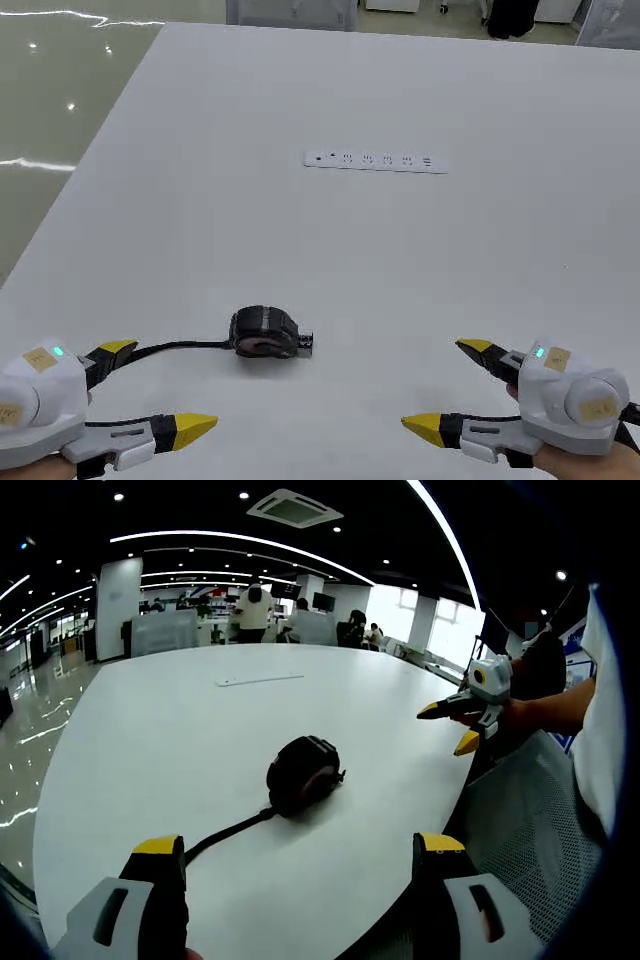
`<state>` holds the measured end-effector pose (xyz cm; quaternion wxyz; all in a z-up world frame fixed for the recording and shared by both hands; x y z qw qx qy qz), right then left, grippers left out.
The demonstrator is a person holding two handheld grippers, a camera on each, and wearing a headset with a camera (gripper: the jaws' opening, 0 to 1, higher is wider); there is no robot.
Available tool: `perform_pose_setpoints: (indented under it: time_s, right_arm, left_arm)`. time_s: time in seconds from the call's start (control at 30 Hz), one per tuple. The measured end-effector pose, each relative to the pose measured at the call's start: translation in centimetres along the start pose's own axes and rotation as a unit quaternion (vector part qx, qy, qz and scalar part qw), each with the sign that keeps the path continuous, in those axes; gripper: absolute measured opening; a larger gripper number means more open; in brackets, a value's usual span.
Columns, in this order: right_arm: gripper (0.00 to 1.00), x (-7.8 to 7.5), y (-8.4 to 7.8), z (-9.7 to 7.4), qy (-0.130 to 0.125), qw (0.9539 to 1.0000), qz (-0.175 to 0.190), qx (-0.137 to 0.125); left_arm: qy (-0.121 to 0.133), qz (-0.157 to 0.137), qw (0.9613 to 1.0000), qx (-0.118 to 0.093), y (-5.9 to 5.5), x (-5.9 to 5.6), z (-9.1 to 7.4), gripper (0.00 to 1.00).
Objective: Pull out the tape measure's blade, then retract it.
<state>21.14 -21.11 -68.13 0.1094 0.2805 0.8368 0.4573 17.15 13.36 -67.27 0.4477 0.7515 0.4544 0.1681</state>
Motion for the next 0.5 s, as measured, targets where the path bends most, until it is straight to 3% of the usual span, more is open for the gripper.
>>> perform_pose_setpoints:
  time_s: [0.5]
  right_arm:
    - [0.87,-0.2,-0.7,-1.3,-0.014,0.9999,0.005,0.002]
  left_arm:
    - [0.007,-0.003,1.0000,0.001,-0.2,0.7,-0.6,0.93]
Point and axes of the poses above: the centre of the closed fingertips' face, and the gripper's own axes: z roughly forward along the fingers, x roughly to its left, y roughly out of its top, the point moved 5 cm from there along -z, roughly backward along the fingers
